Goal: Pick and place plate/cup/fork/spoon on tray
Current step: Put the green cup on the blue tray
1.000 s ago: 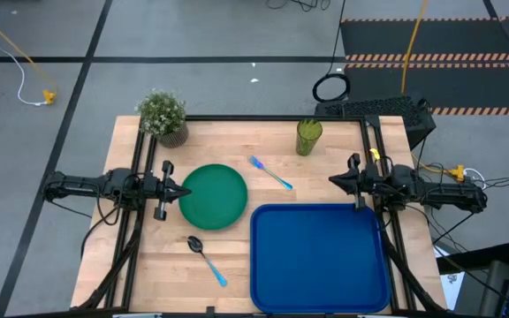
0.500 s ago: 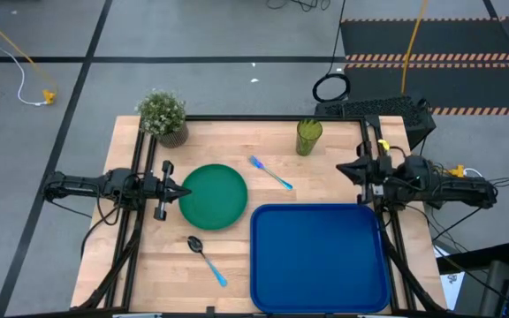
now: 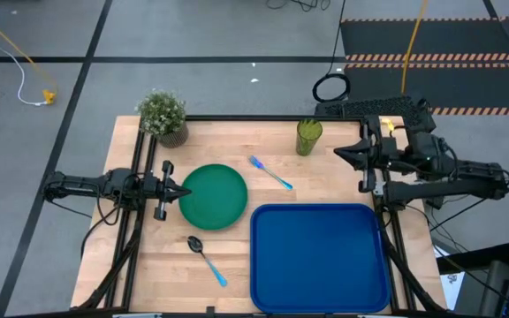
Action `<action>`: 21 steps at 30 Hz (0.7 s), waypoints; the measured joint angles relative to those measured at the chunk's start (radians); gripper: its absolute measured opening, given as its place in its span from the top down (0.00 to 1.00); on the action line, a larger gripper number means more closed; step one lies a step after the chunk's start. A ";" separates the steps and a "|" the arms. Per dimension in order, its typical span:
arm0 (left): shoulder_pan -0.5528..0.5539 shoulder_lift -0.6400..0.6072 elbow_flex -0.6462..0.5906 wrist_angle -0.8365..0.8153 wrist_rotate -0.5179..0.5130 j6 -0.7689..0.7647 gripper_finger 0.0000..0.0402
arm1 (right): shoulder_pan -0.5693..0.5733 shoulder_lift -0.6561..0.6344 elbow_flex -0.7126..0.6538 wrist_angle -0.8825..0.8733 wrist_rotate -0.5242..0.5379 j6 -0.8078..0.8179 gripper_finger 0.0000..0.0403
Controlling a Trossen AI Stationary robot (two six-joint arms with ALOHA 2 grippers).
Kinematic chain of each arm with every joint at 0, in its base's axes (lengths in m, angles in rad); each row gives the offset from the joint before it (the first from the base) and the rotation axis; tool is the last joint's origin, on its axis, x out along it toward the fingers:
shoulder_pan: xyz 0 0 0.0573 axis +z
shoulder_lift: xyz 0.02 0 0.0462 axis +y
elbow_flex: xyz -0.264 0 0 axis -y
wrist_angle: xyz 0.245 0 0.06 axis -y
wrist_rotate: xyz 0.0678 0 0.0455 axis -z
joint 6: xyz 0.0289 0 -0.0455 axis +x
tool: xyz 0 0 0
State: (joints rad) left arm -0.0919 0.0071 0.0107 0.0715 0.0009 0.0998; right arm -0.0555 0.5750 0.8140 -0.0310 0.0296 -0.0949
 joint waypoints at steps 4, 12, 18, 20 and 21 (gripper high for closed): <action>0.000 0.000 0.000 0.000 0.000 0.000 0.98 | 0.000 0.071 0.131 -0.099 0.000 0.000 1.00; 0.000 0.000 0.000 0.000 0.000 0.000 0.98 | 0.000 0.212 0.403 -0.318 0.001 0.003 1.00; 0.000 0.000 0.000 0.000 0.000 0.000 0.98 | 0.001 0.316 0.595 -0.483 0.050 0.031 1.00; 0.000 0.000 0.000 0.000 0.000 0.000 0.98 | -0.002 0.347 0.649 -0.530 0.061 0.052 1.00; 0.000 0.000 0.000 0.000 0.000 0.000 0.98 | -0.004 0.361 0.673 -0.552 0.072 0.065 1.00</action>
State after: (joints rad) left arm -0.0921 0.0071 0.0108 0.0712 0.0006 0.1001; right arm -0.0594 0.9361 1.4875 -0.5827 0.1021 -0.0295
